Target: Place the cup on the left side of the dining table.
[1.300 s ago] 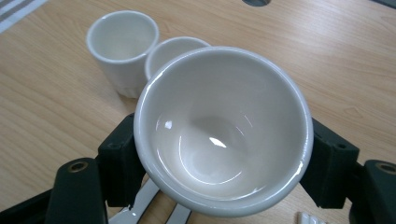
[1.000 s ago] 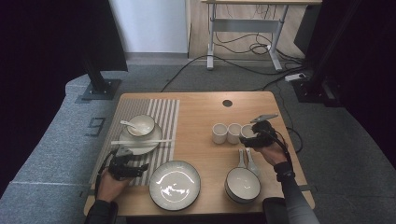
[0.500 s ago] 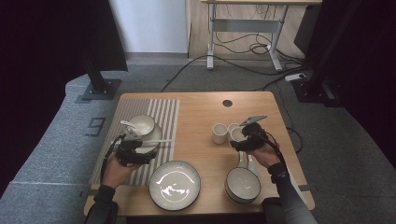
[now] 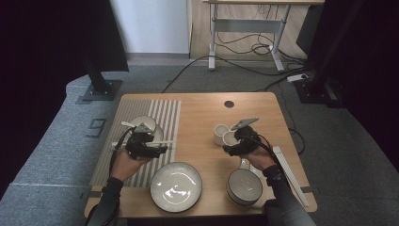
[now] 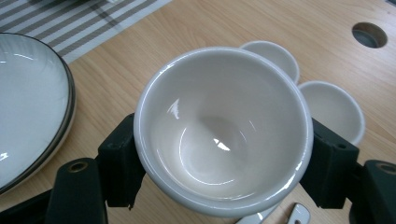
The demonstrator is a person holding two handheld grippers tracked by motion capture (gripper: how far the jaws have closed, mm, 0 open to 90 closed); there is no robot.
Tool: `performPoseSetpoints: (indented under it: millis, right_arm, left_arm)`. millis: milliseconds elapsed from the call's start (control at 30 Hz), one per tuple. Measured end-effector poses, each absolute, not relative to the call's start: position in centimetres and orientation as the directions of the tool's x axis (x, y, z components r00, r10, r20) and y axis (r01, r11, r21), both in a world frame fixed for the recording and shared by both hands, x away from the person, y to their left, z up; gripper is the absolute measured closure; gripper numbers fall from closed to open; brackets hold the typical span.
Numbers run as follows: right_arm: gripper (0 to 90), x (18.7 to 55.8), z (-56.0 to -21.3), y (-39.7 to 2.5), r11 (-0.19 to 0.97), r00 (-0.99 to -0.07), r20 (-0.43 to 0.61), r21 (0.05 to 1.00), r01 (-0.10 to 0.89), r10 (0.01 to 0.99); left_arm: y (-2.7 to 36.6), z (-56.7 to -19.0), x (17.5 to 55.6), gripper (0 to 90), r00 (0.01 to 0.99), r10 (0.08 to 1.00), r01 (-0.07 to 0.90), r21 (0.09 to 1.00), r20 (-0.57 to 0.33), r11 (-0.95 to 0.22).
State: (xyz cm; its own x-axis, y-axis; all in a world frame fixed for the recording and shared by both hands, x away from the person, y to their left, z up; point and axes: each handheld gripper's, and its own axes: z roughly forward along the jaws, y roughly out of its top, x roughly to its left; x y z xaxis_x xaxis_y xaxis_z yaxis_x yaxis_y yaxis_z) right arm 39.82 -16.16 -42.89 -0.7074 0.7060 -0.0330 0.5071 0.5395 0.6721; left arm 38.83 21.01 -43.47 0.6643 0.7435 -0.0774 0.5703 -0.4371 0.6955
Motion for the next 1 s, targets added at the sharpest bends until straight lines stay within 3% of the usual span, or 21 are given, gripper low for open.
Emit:
performPoseSetpoints:
  millis: [1000]
  right_arm:
    - [26.9, 39.3, -42.7, -10.7, 0.612, -0.797, -0.029, 0.657, 0.439, 0.603]
  left_arm:
    - [12.7, -39.7, 41.4, 48.4, 0.788, 0.606, 0.504, 0.680, -0.109, -0.533]
